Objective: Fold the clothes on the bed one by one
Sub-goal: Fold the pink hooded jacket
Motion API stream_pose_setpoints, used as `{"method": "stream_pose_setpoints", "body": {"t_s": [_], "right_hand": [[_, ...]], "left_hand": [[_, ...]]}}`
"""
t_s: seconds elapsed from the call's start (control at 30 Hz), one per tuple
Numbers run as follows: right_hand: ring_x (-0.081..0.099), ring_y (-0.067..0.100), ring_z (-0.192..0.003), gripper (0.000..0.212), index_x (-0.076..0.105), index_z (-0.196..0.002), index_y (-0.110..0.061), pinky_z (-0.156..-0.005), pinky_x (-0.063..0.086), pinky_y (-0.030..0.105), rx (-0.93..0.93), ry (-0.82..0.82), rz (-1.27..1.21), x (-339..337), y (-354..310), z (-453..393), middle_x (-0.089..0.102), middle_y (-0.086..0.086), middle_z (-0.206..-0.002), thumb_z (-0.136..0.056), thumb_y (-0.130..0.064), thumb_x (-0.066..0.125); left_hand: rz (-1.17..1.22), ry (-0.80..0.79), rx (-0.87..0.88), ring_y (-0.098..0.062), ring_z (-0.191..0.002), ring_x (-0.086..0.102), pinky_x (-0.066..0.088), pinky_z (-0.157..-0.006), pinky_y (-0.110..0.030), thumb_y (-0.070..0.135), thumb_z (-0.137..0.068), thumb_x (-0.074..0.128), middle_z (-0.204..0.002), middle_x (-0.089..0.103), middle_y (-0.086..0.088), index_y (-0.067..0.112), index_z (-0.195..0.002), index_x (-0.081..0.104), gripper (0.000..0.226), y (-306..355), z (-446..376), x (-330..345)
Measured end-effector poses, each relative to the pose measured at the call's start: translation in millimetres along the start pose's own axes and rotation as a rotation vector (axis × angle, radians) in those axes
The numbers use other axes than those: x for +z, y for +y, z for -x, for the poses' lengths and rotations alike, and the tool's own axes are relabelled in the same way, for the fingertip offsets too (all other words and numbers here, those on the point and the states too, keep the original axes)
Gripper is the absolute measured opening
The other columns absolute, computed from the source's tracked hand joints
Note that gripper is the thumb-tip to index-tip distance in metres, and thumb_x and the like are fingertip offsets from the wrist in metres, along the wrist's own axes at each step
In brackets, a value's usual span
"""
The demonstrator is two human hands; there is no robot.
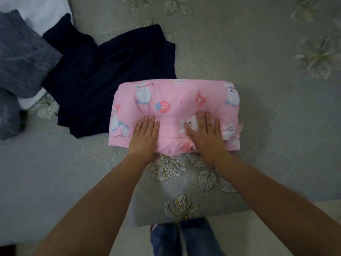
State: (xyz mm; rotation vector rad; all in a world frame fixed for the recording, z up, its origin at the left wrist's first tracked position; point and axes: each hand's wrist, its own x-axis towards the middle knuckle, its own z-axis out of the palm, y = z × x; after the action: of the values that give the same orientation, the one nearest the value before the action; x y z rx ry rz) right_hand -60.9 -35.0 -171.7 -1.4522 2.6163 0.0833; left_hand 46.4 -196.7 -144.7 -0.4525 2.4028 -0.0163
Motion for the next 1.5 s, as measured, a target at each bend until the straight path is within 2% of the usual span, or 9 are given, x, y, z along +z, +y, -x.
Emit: {"method": "stream_pose_setpoints", "body": {"t_s": [0.37,0.5,0.6,0.77,0.97,1.2,1.27,1.33,1.5], "right_hand": [[0.064,0.045,-0.092,0.079,0.063,-0.115,-0.013,-0.068,0.053,0.056,-0.029,0.048,0.030,7.5,-1.4,-15.9,0.063,0.032,-0.106,-0.041,-0.031,0.086],[0.069,0.037,-0.080,0.037,0.074,-0.095,-0.011,-0.059,0.057,0.039,-0.048,0.173,-0.011,0.6,-0.9,-17.2,0.069,0.025,-0.094,-0.072,-0.019,0.047],[0.070,0.035,-0.075,0.039,0.073,-0.094,-0.004,-0.052,0.056,0.035,-0.032,0.255,-0.035,-18.6,-2.3,-13.4,0.071,0.023,-0.091,-0.073,-0.013,0.041],[0.069,0.041,-0.076,0.056,0.069,-0.098,0.005,-0.047,0.056,0.041,0.075,0.295,-0.094,-64.1,-6.2,9.2,0.069,0.025,-0.097,-0.045,-0.003,0.085],[0.069,0.034,-0.086,0.031,0.073,-0.089,-0.001,-0.064,0.058,0.039,0.214,0.379,0.141,-112.6,13.8,40.7,0.071,0.018,-0.097,-0.061,-0.014,0.075],[0.069,0.035,-0.086,0.038,0.073,-0.086,0.001,-0.067,0.056,0.040,0.444,0.497,0.281,-189.4,69.0,112.0,0.071,0.018,-0.096,-0.056,-0.018,0.085],[0.068,0.037,-0.087,0.028,0.072,-0.088,0.003,-0.068,0.056,0.043,0.531,0.534,0.322,-212.9,86.5,144.0,0.070,0.021,-0.097,-0.073,-0.019,0.075],[0.068,0.037,-0.088,0.041,0.072,-0.087,0.005,-0.069,0.055,0.046,0.603,0.540,0.369,-238.2,104.6,178.1,0.070,0.022,-0.096,-0.057,-0.019,0.086],[0.068,0.036,-0.090,0.059,0.071,-0.089,0.006,-0.071,0.055,0.046,0.781,0.581,0.523,-310.8,157.9,280.1,0.070,0.022,-0.098,-0.041,-0.019,0.092]], "left_hand": [[0.082,0.129,0.116,-0.022,-0.143,-0.008,-0.015,-0.111,-0.031,0.053,-0.078,0.060,-0.155,-0.009,-0.011,0.004,-0.145,-0.009,0.108,-9.7,-16.2,9.6],[0.061,0.219,0.142,-0.027,-0.143,0.003,-0.011,-0.112,-0.034,0.059,-0.066,0.069,-0.154,0.005,-0.017,-0.001,-0.145,0.006,0.118,-11.4,-12.8,11.5],[0.119,0.365,0.124,-0.047,-0.126,0.038,0.022,-0.106,-0.056,0.043,-0.038,0.090,-0.136,0.039,-0.031,-0.012,-0.131,0.039,0.119,-5.2,-2.2,13.4],[0.315,0.480,0.156,-0.052,-0.108,0.053,0.034,-0.089,-0.066,-0.004,-0.034,0.086,-0.118,0.055,-0.034,-0.017,-0.117,0.052,0.090,7.8,7.6,-6.1],[0.374,0.484,0.345,-0.023,-0.144,0.004,0.002,-0.113,-0.029,0.003,-0.086,0.050,-0.155,0.005,-0.011,0.005,-0.145,0.005,0.075,14.6,2.8,-49.4],[0.196,0.603,0.582,-0.032,-0.142,0.012,0.010,-0.114,-0.032,-0.002,-0.086,0.048,-0.152,0.008,-0.023,-0.004,-0.143,0.009,0.070,90.6,35.8,-153.7],[0.149,0.757,0.744,-0.053,-0.114,0.048,0.043,-0.092,-0.053,-0.021,-0.054,0.068,-0.125,0.045,-0.040,-0.021,-0.122,0.043,0.072,124.5,52.5,-191.0],[0.080,0.827,0.849,-0.051,-0.084,0.063,0.050,-0.059,-0.057,-0.026,-0.025,0.074,-0.097,0.062,-0.038,-0.022,-0.096,0.060,0.072,159.6,73.4,-227.8],[0.030,1.036,1.036,-0.046,-0.081,0.065,0.050,-0.057,-0.055,-0.026,-0.024,0.073,-0.093,0.065,-0.034,-0.020,-0.091,0.063,0.068,267.4,137.2,-305.8]]}}
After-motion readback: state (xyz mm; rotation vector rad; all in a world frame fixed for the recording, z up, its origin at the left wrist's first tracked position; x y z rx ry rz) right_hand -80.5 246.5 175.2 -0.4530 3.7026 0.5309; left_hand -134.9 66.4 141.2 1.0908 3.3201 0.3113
